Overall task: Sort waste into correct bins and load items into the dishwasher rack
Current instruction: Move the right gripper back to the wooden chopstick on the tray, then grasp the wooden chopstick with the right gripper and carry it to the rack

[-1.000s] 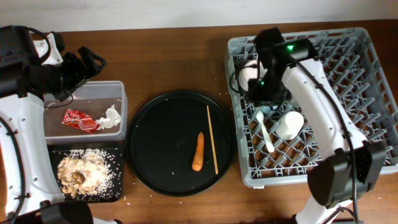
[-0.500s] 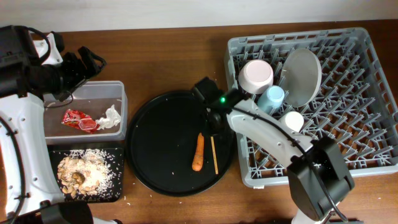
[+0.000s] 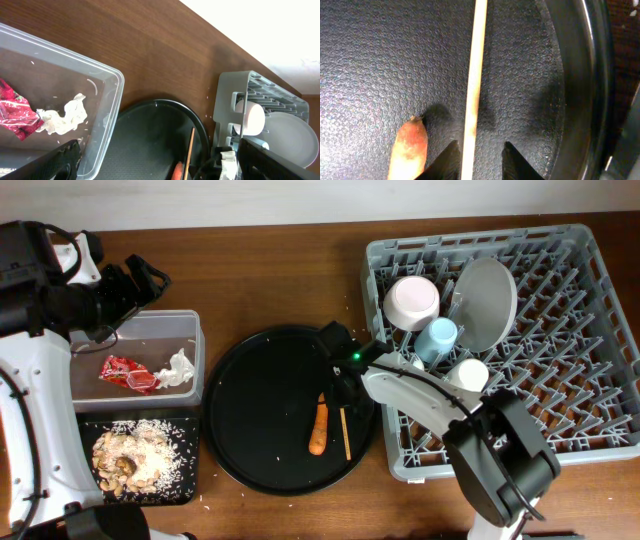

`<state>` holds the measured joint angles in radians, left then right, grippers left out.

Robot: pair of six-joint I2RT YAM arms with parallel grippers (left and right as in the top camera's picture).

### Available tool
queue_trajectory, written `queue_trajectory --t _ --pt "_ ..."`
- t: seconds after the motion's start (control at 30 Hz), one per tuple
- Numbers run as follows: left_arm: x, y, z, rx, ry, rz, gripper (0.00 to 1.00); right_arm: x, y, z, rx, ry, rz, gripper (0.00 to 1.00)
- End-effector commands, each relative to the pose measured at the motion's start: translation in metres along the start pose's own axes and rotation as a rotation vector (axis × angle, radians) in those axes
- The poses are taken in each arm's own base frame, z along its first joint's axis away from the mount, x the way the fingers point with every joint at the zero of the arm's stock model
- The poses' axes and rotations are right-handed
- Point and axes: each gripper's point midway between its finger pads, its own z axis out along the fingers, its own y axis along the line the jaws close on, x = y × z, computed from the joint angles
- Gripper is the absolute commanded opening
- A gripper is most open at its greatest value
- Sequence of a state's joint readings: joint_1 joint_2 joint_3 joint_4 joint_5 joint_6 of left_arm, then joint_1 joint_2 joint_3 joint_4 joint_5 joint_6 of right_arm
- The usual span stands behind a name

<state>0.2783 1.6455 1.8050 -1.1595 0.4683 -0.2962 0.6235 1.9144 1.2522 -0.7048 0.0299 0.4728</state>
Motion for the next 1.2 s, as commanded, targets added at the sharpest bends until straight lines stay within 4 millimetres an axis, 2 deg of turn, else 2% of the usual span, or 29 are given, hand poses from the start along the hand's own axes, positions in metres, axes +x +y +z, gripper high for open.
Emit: queue_trajectory --t 0.0,0.4,0.6,0.67,0.73,0.8,0.9,0.97,1.07,1.17 --pt "-0.004 -0.005 -0.009 0.012 -0.026 0.005 0.99 0.002 -0.003 0.004 0.021 0.0 0.007 0.28" --pt "-0.004 -0.005 -0.009 0.012 -0.026 0.005 0.99 0.003 -0.001 0.006 0.012 0.007 0.007 0.28" --pt "-0.004 -0.005 -0.009 0.012 -0.026 0.005 0.99 0.011 -0.001 0.029 0.019 0.053 0.004 0.29" --pt "-0.004 -0.005 -0.009 0.012 -0.026 0.005 0.99 0.012 -0.001 0.03 0.021 0.057 0.004 0.28" --pt "-0.004 -0.005 -0.009 0.012 -0.026 0.005 0.99 0.012 -0.001 0.03 0.022 0.059 0.004 0.22" --pt "-0.004 -0.005 -0.009 0.012 -0.026 0.005 0.99 0.014 -0.002 0.03 0.022 0.067 0.004 0.07" --pt "-0.004 -0.005 -0.009 0.012 -0.026 0.005 0.99 0.012 0.001 0.028 0.008 0.066 0.005 0.04" --pt "-0.004 -0.005 -0.009 0.012 -0.026 0.005 0.99 0.001 0.006 0.017 -0.001 0.047 -0.005 0.04" --pt "-0.004 -0.005 -0.009 0.012 -0.026 0.005 0.99 -0.031 0.021 -0.026 -0.027 -0.004 -0.059 0.04" --pt "-0.004 -0.005 -0.009 0.012 -0.026 0.005 0.99 -0.059 0.029 -0.081 -0.037 -0.04 -0.08 0.04"
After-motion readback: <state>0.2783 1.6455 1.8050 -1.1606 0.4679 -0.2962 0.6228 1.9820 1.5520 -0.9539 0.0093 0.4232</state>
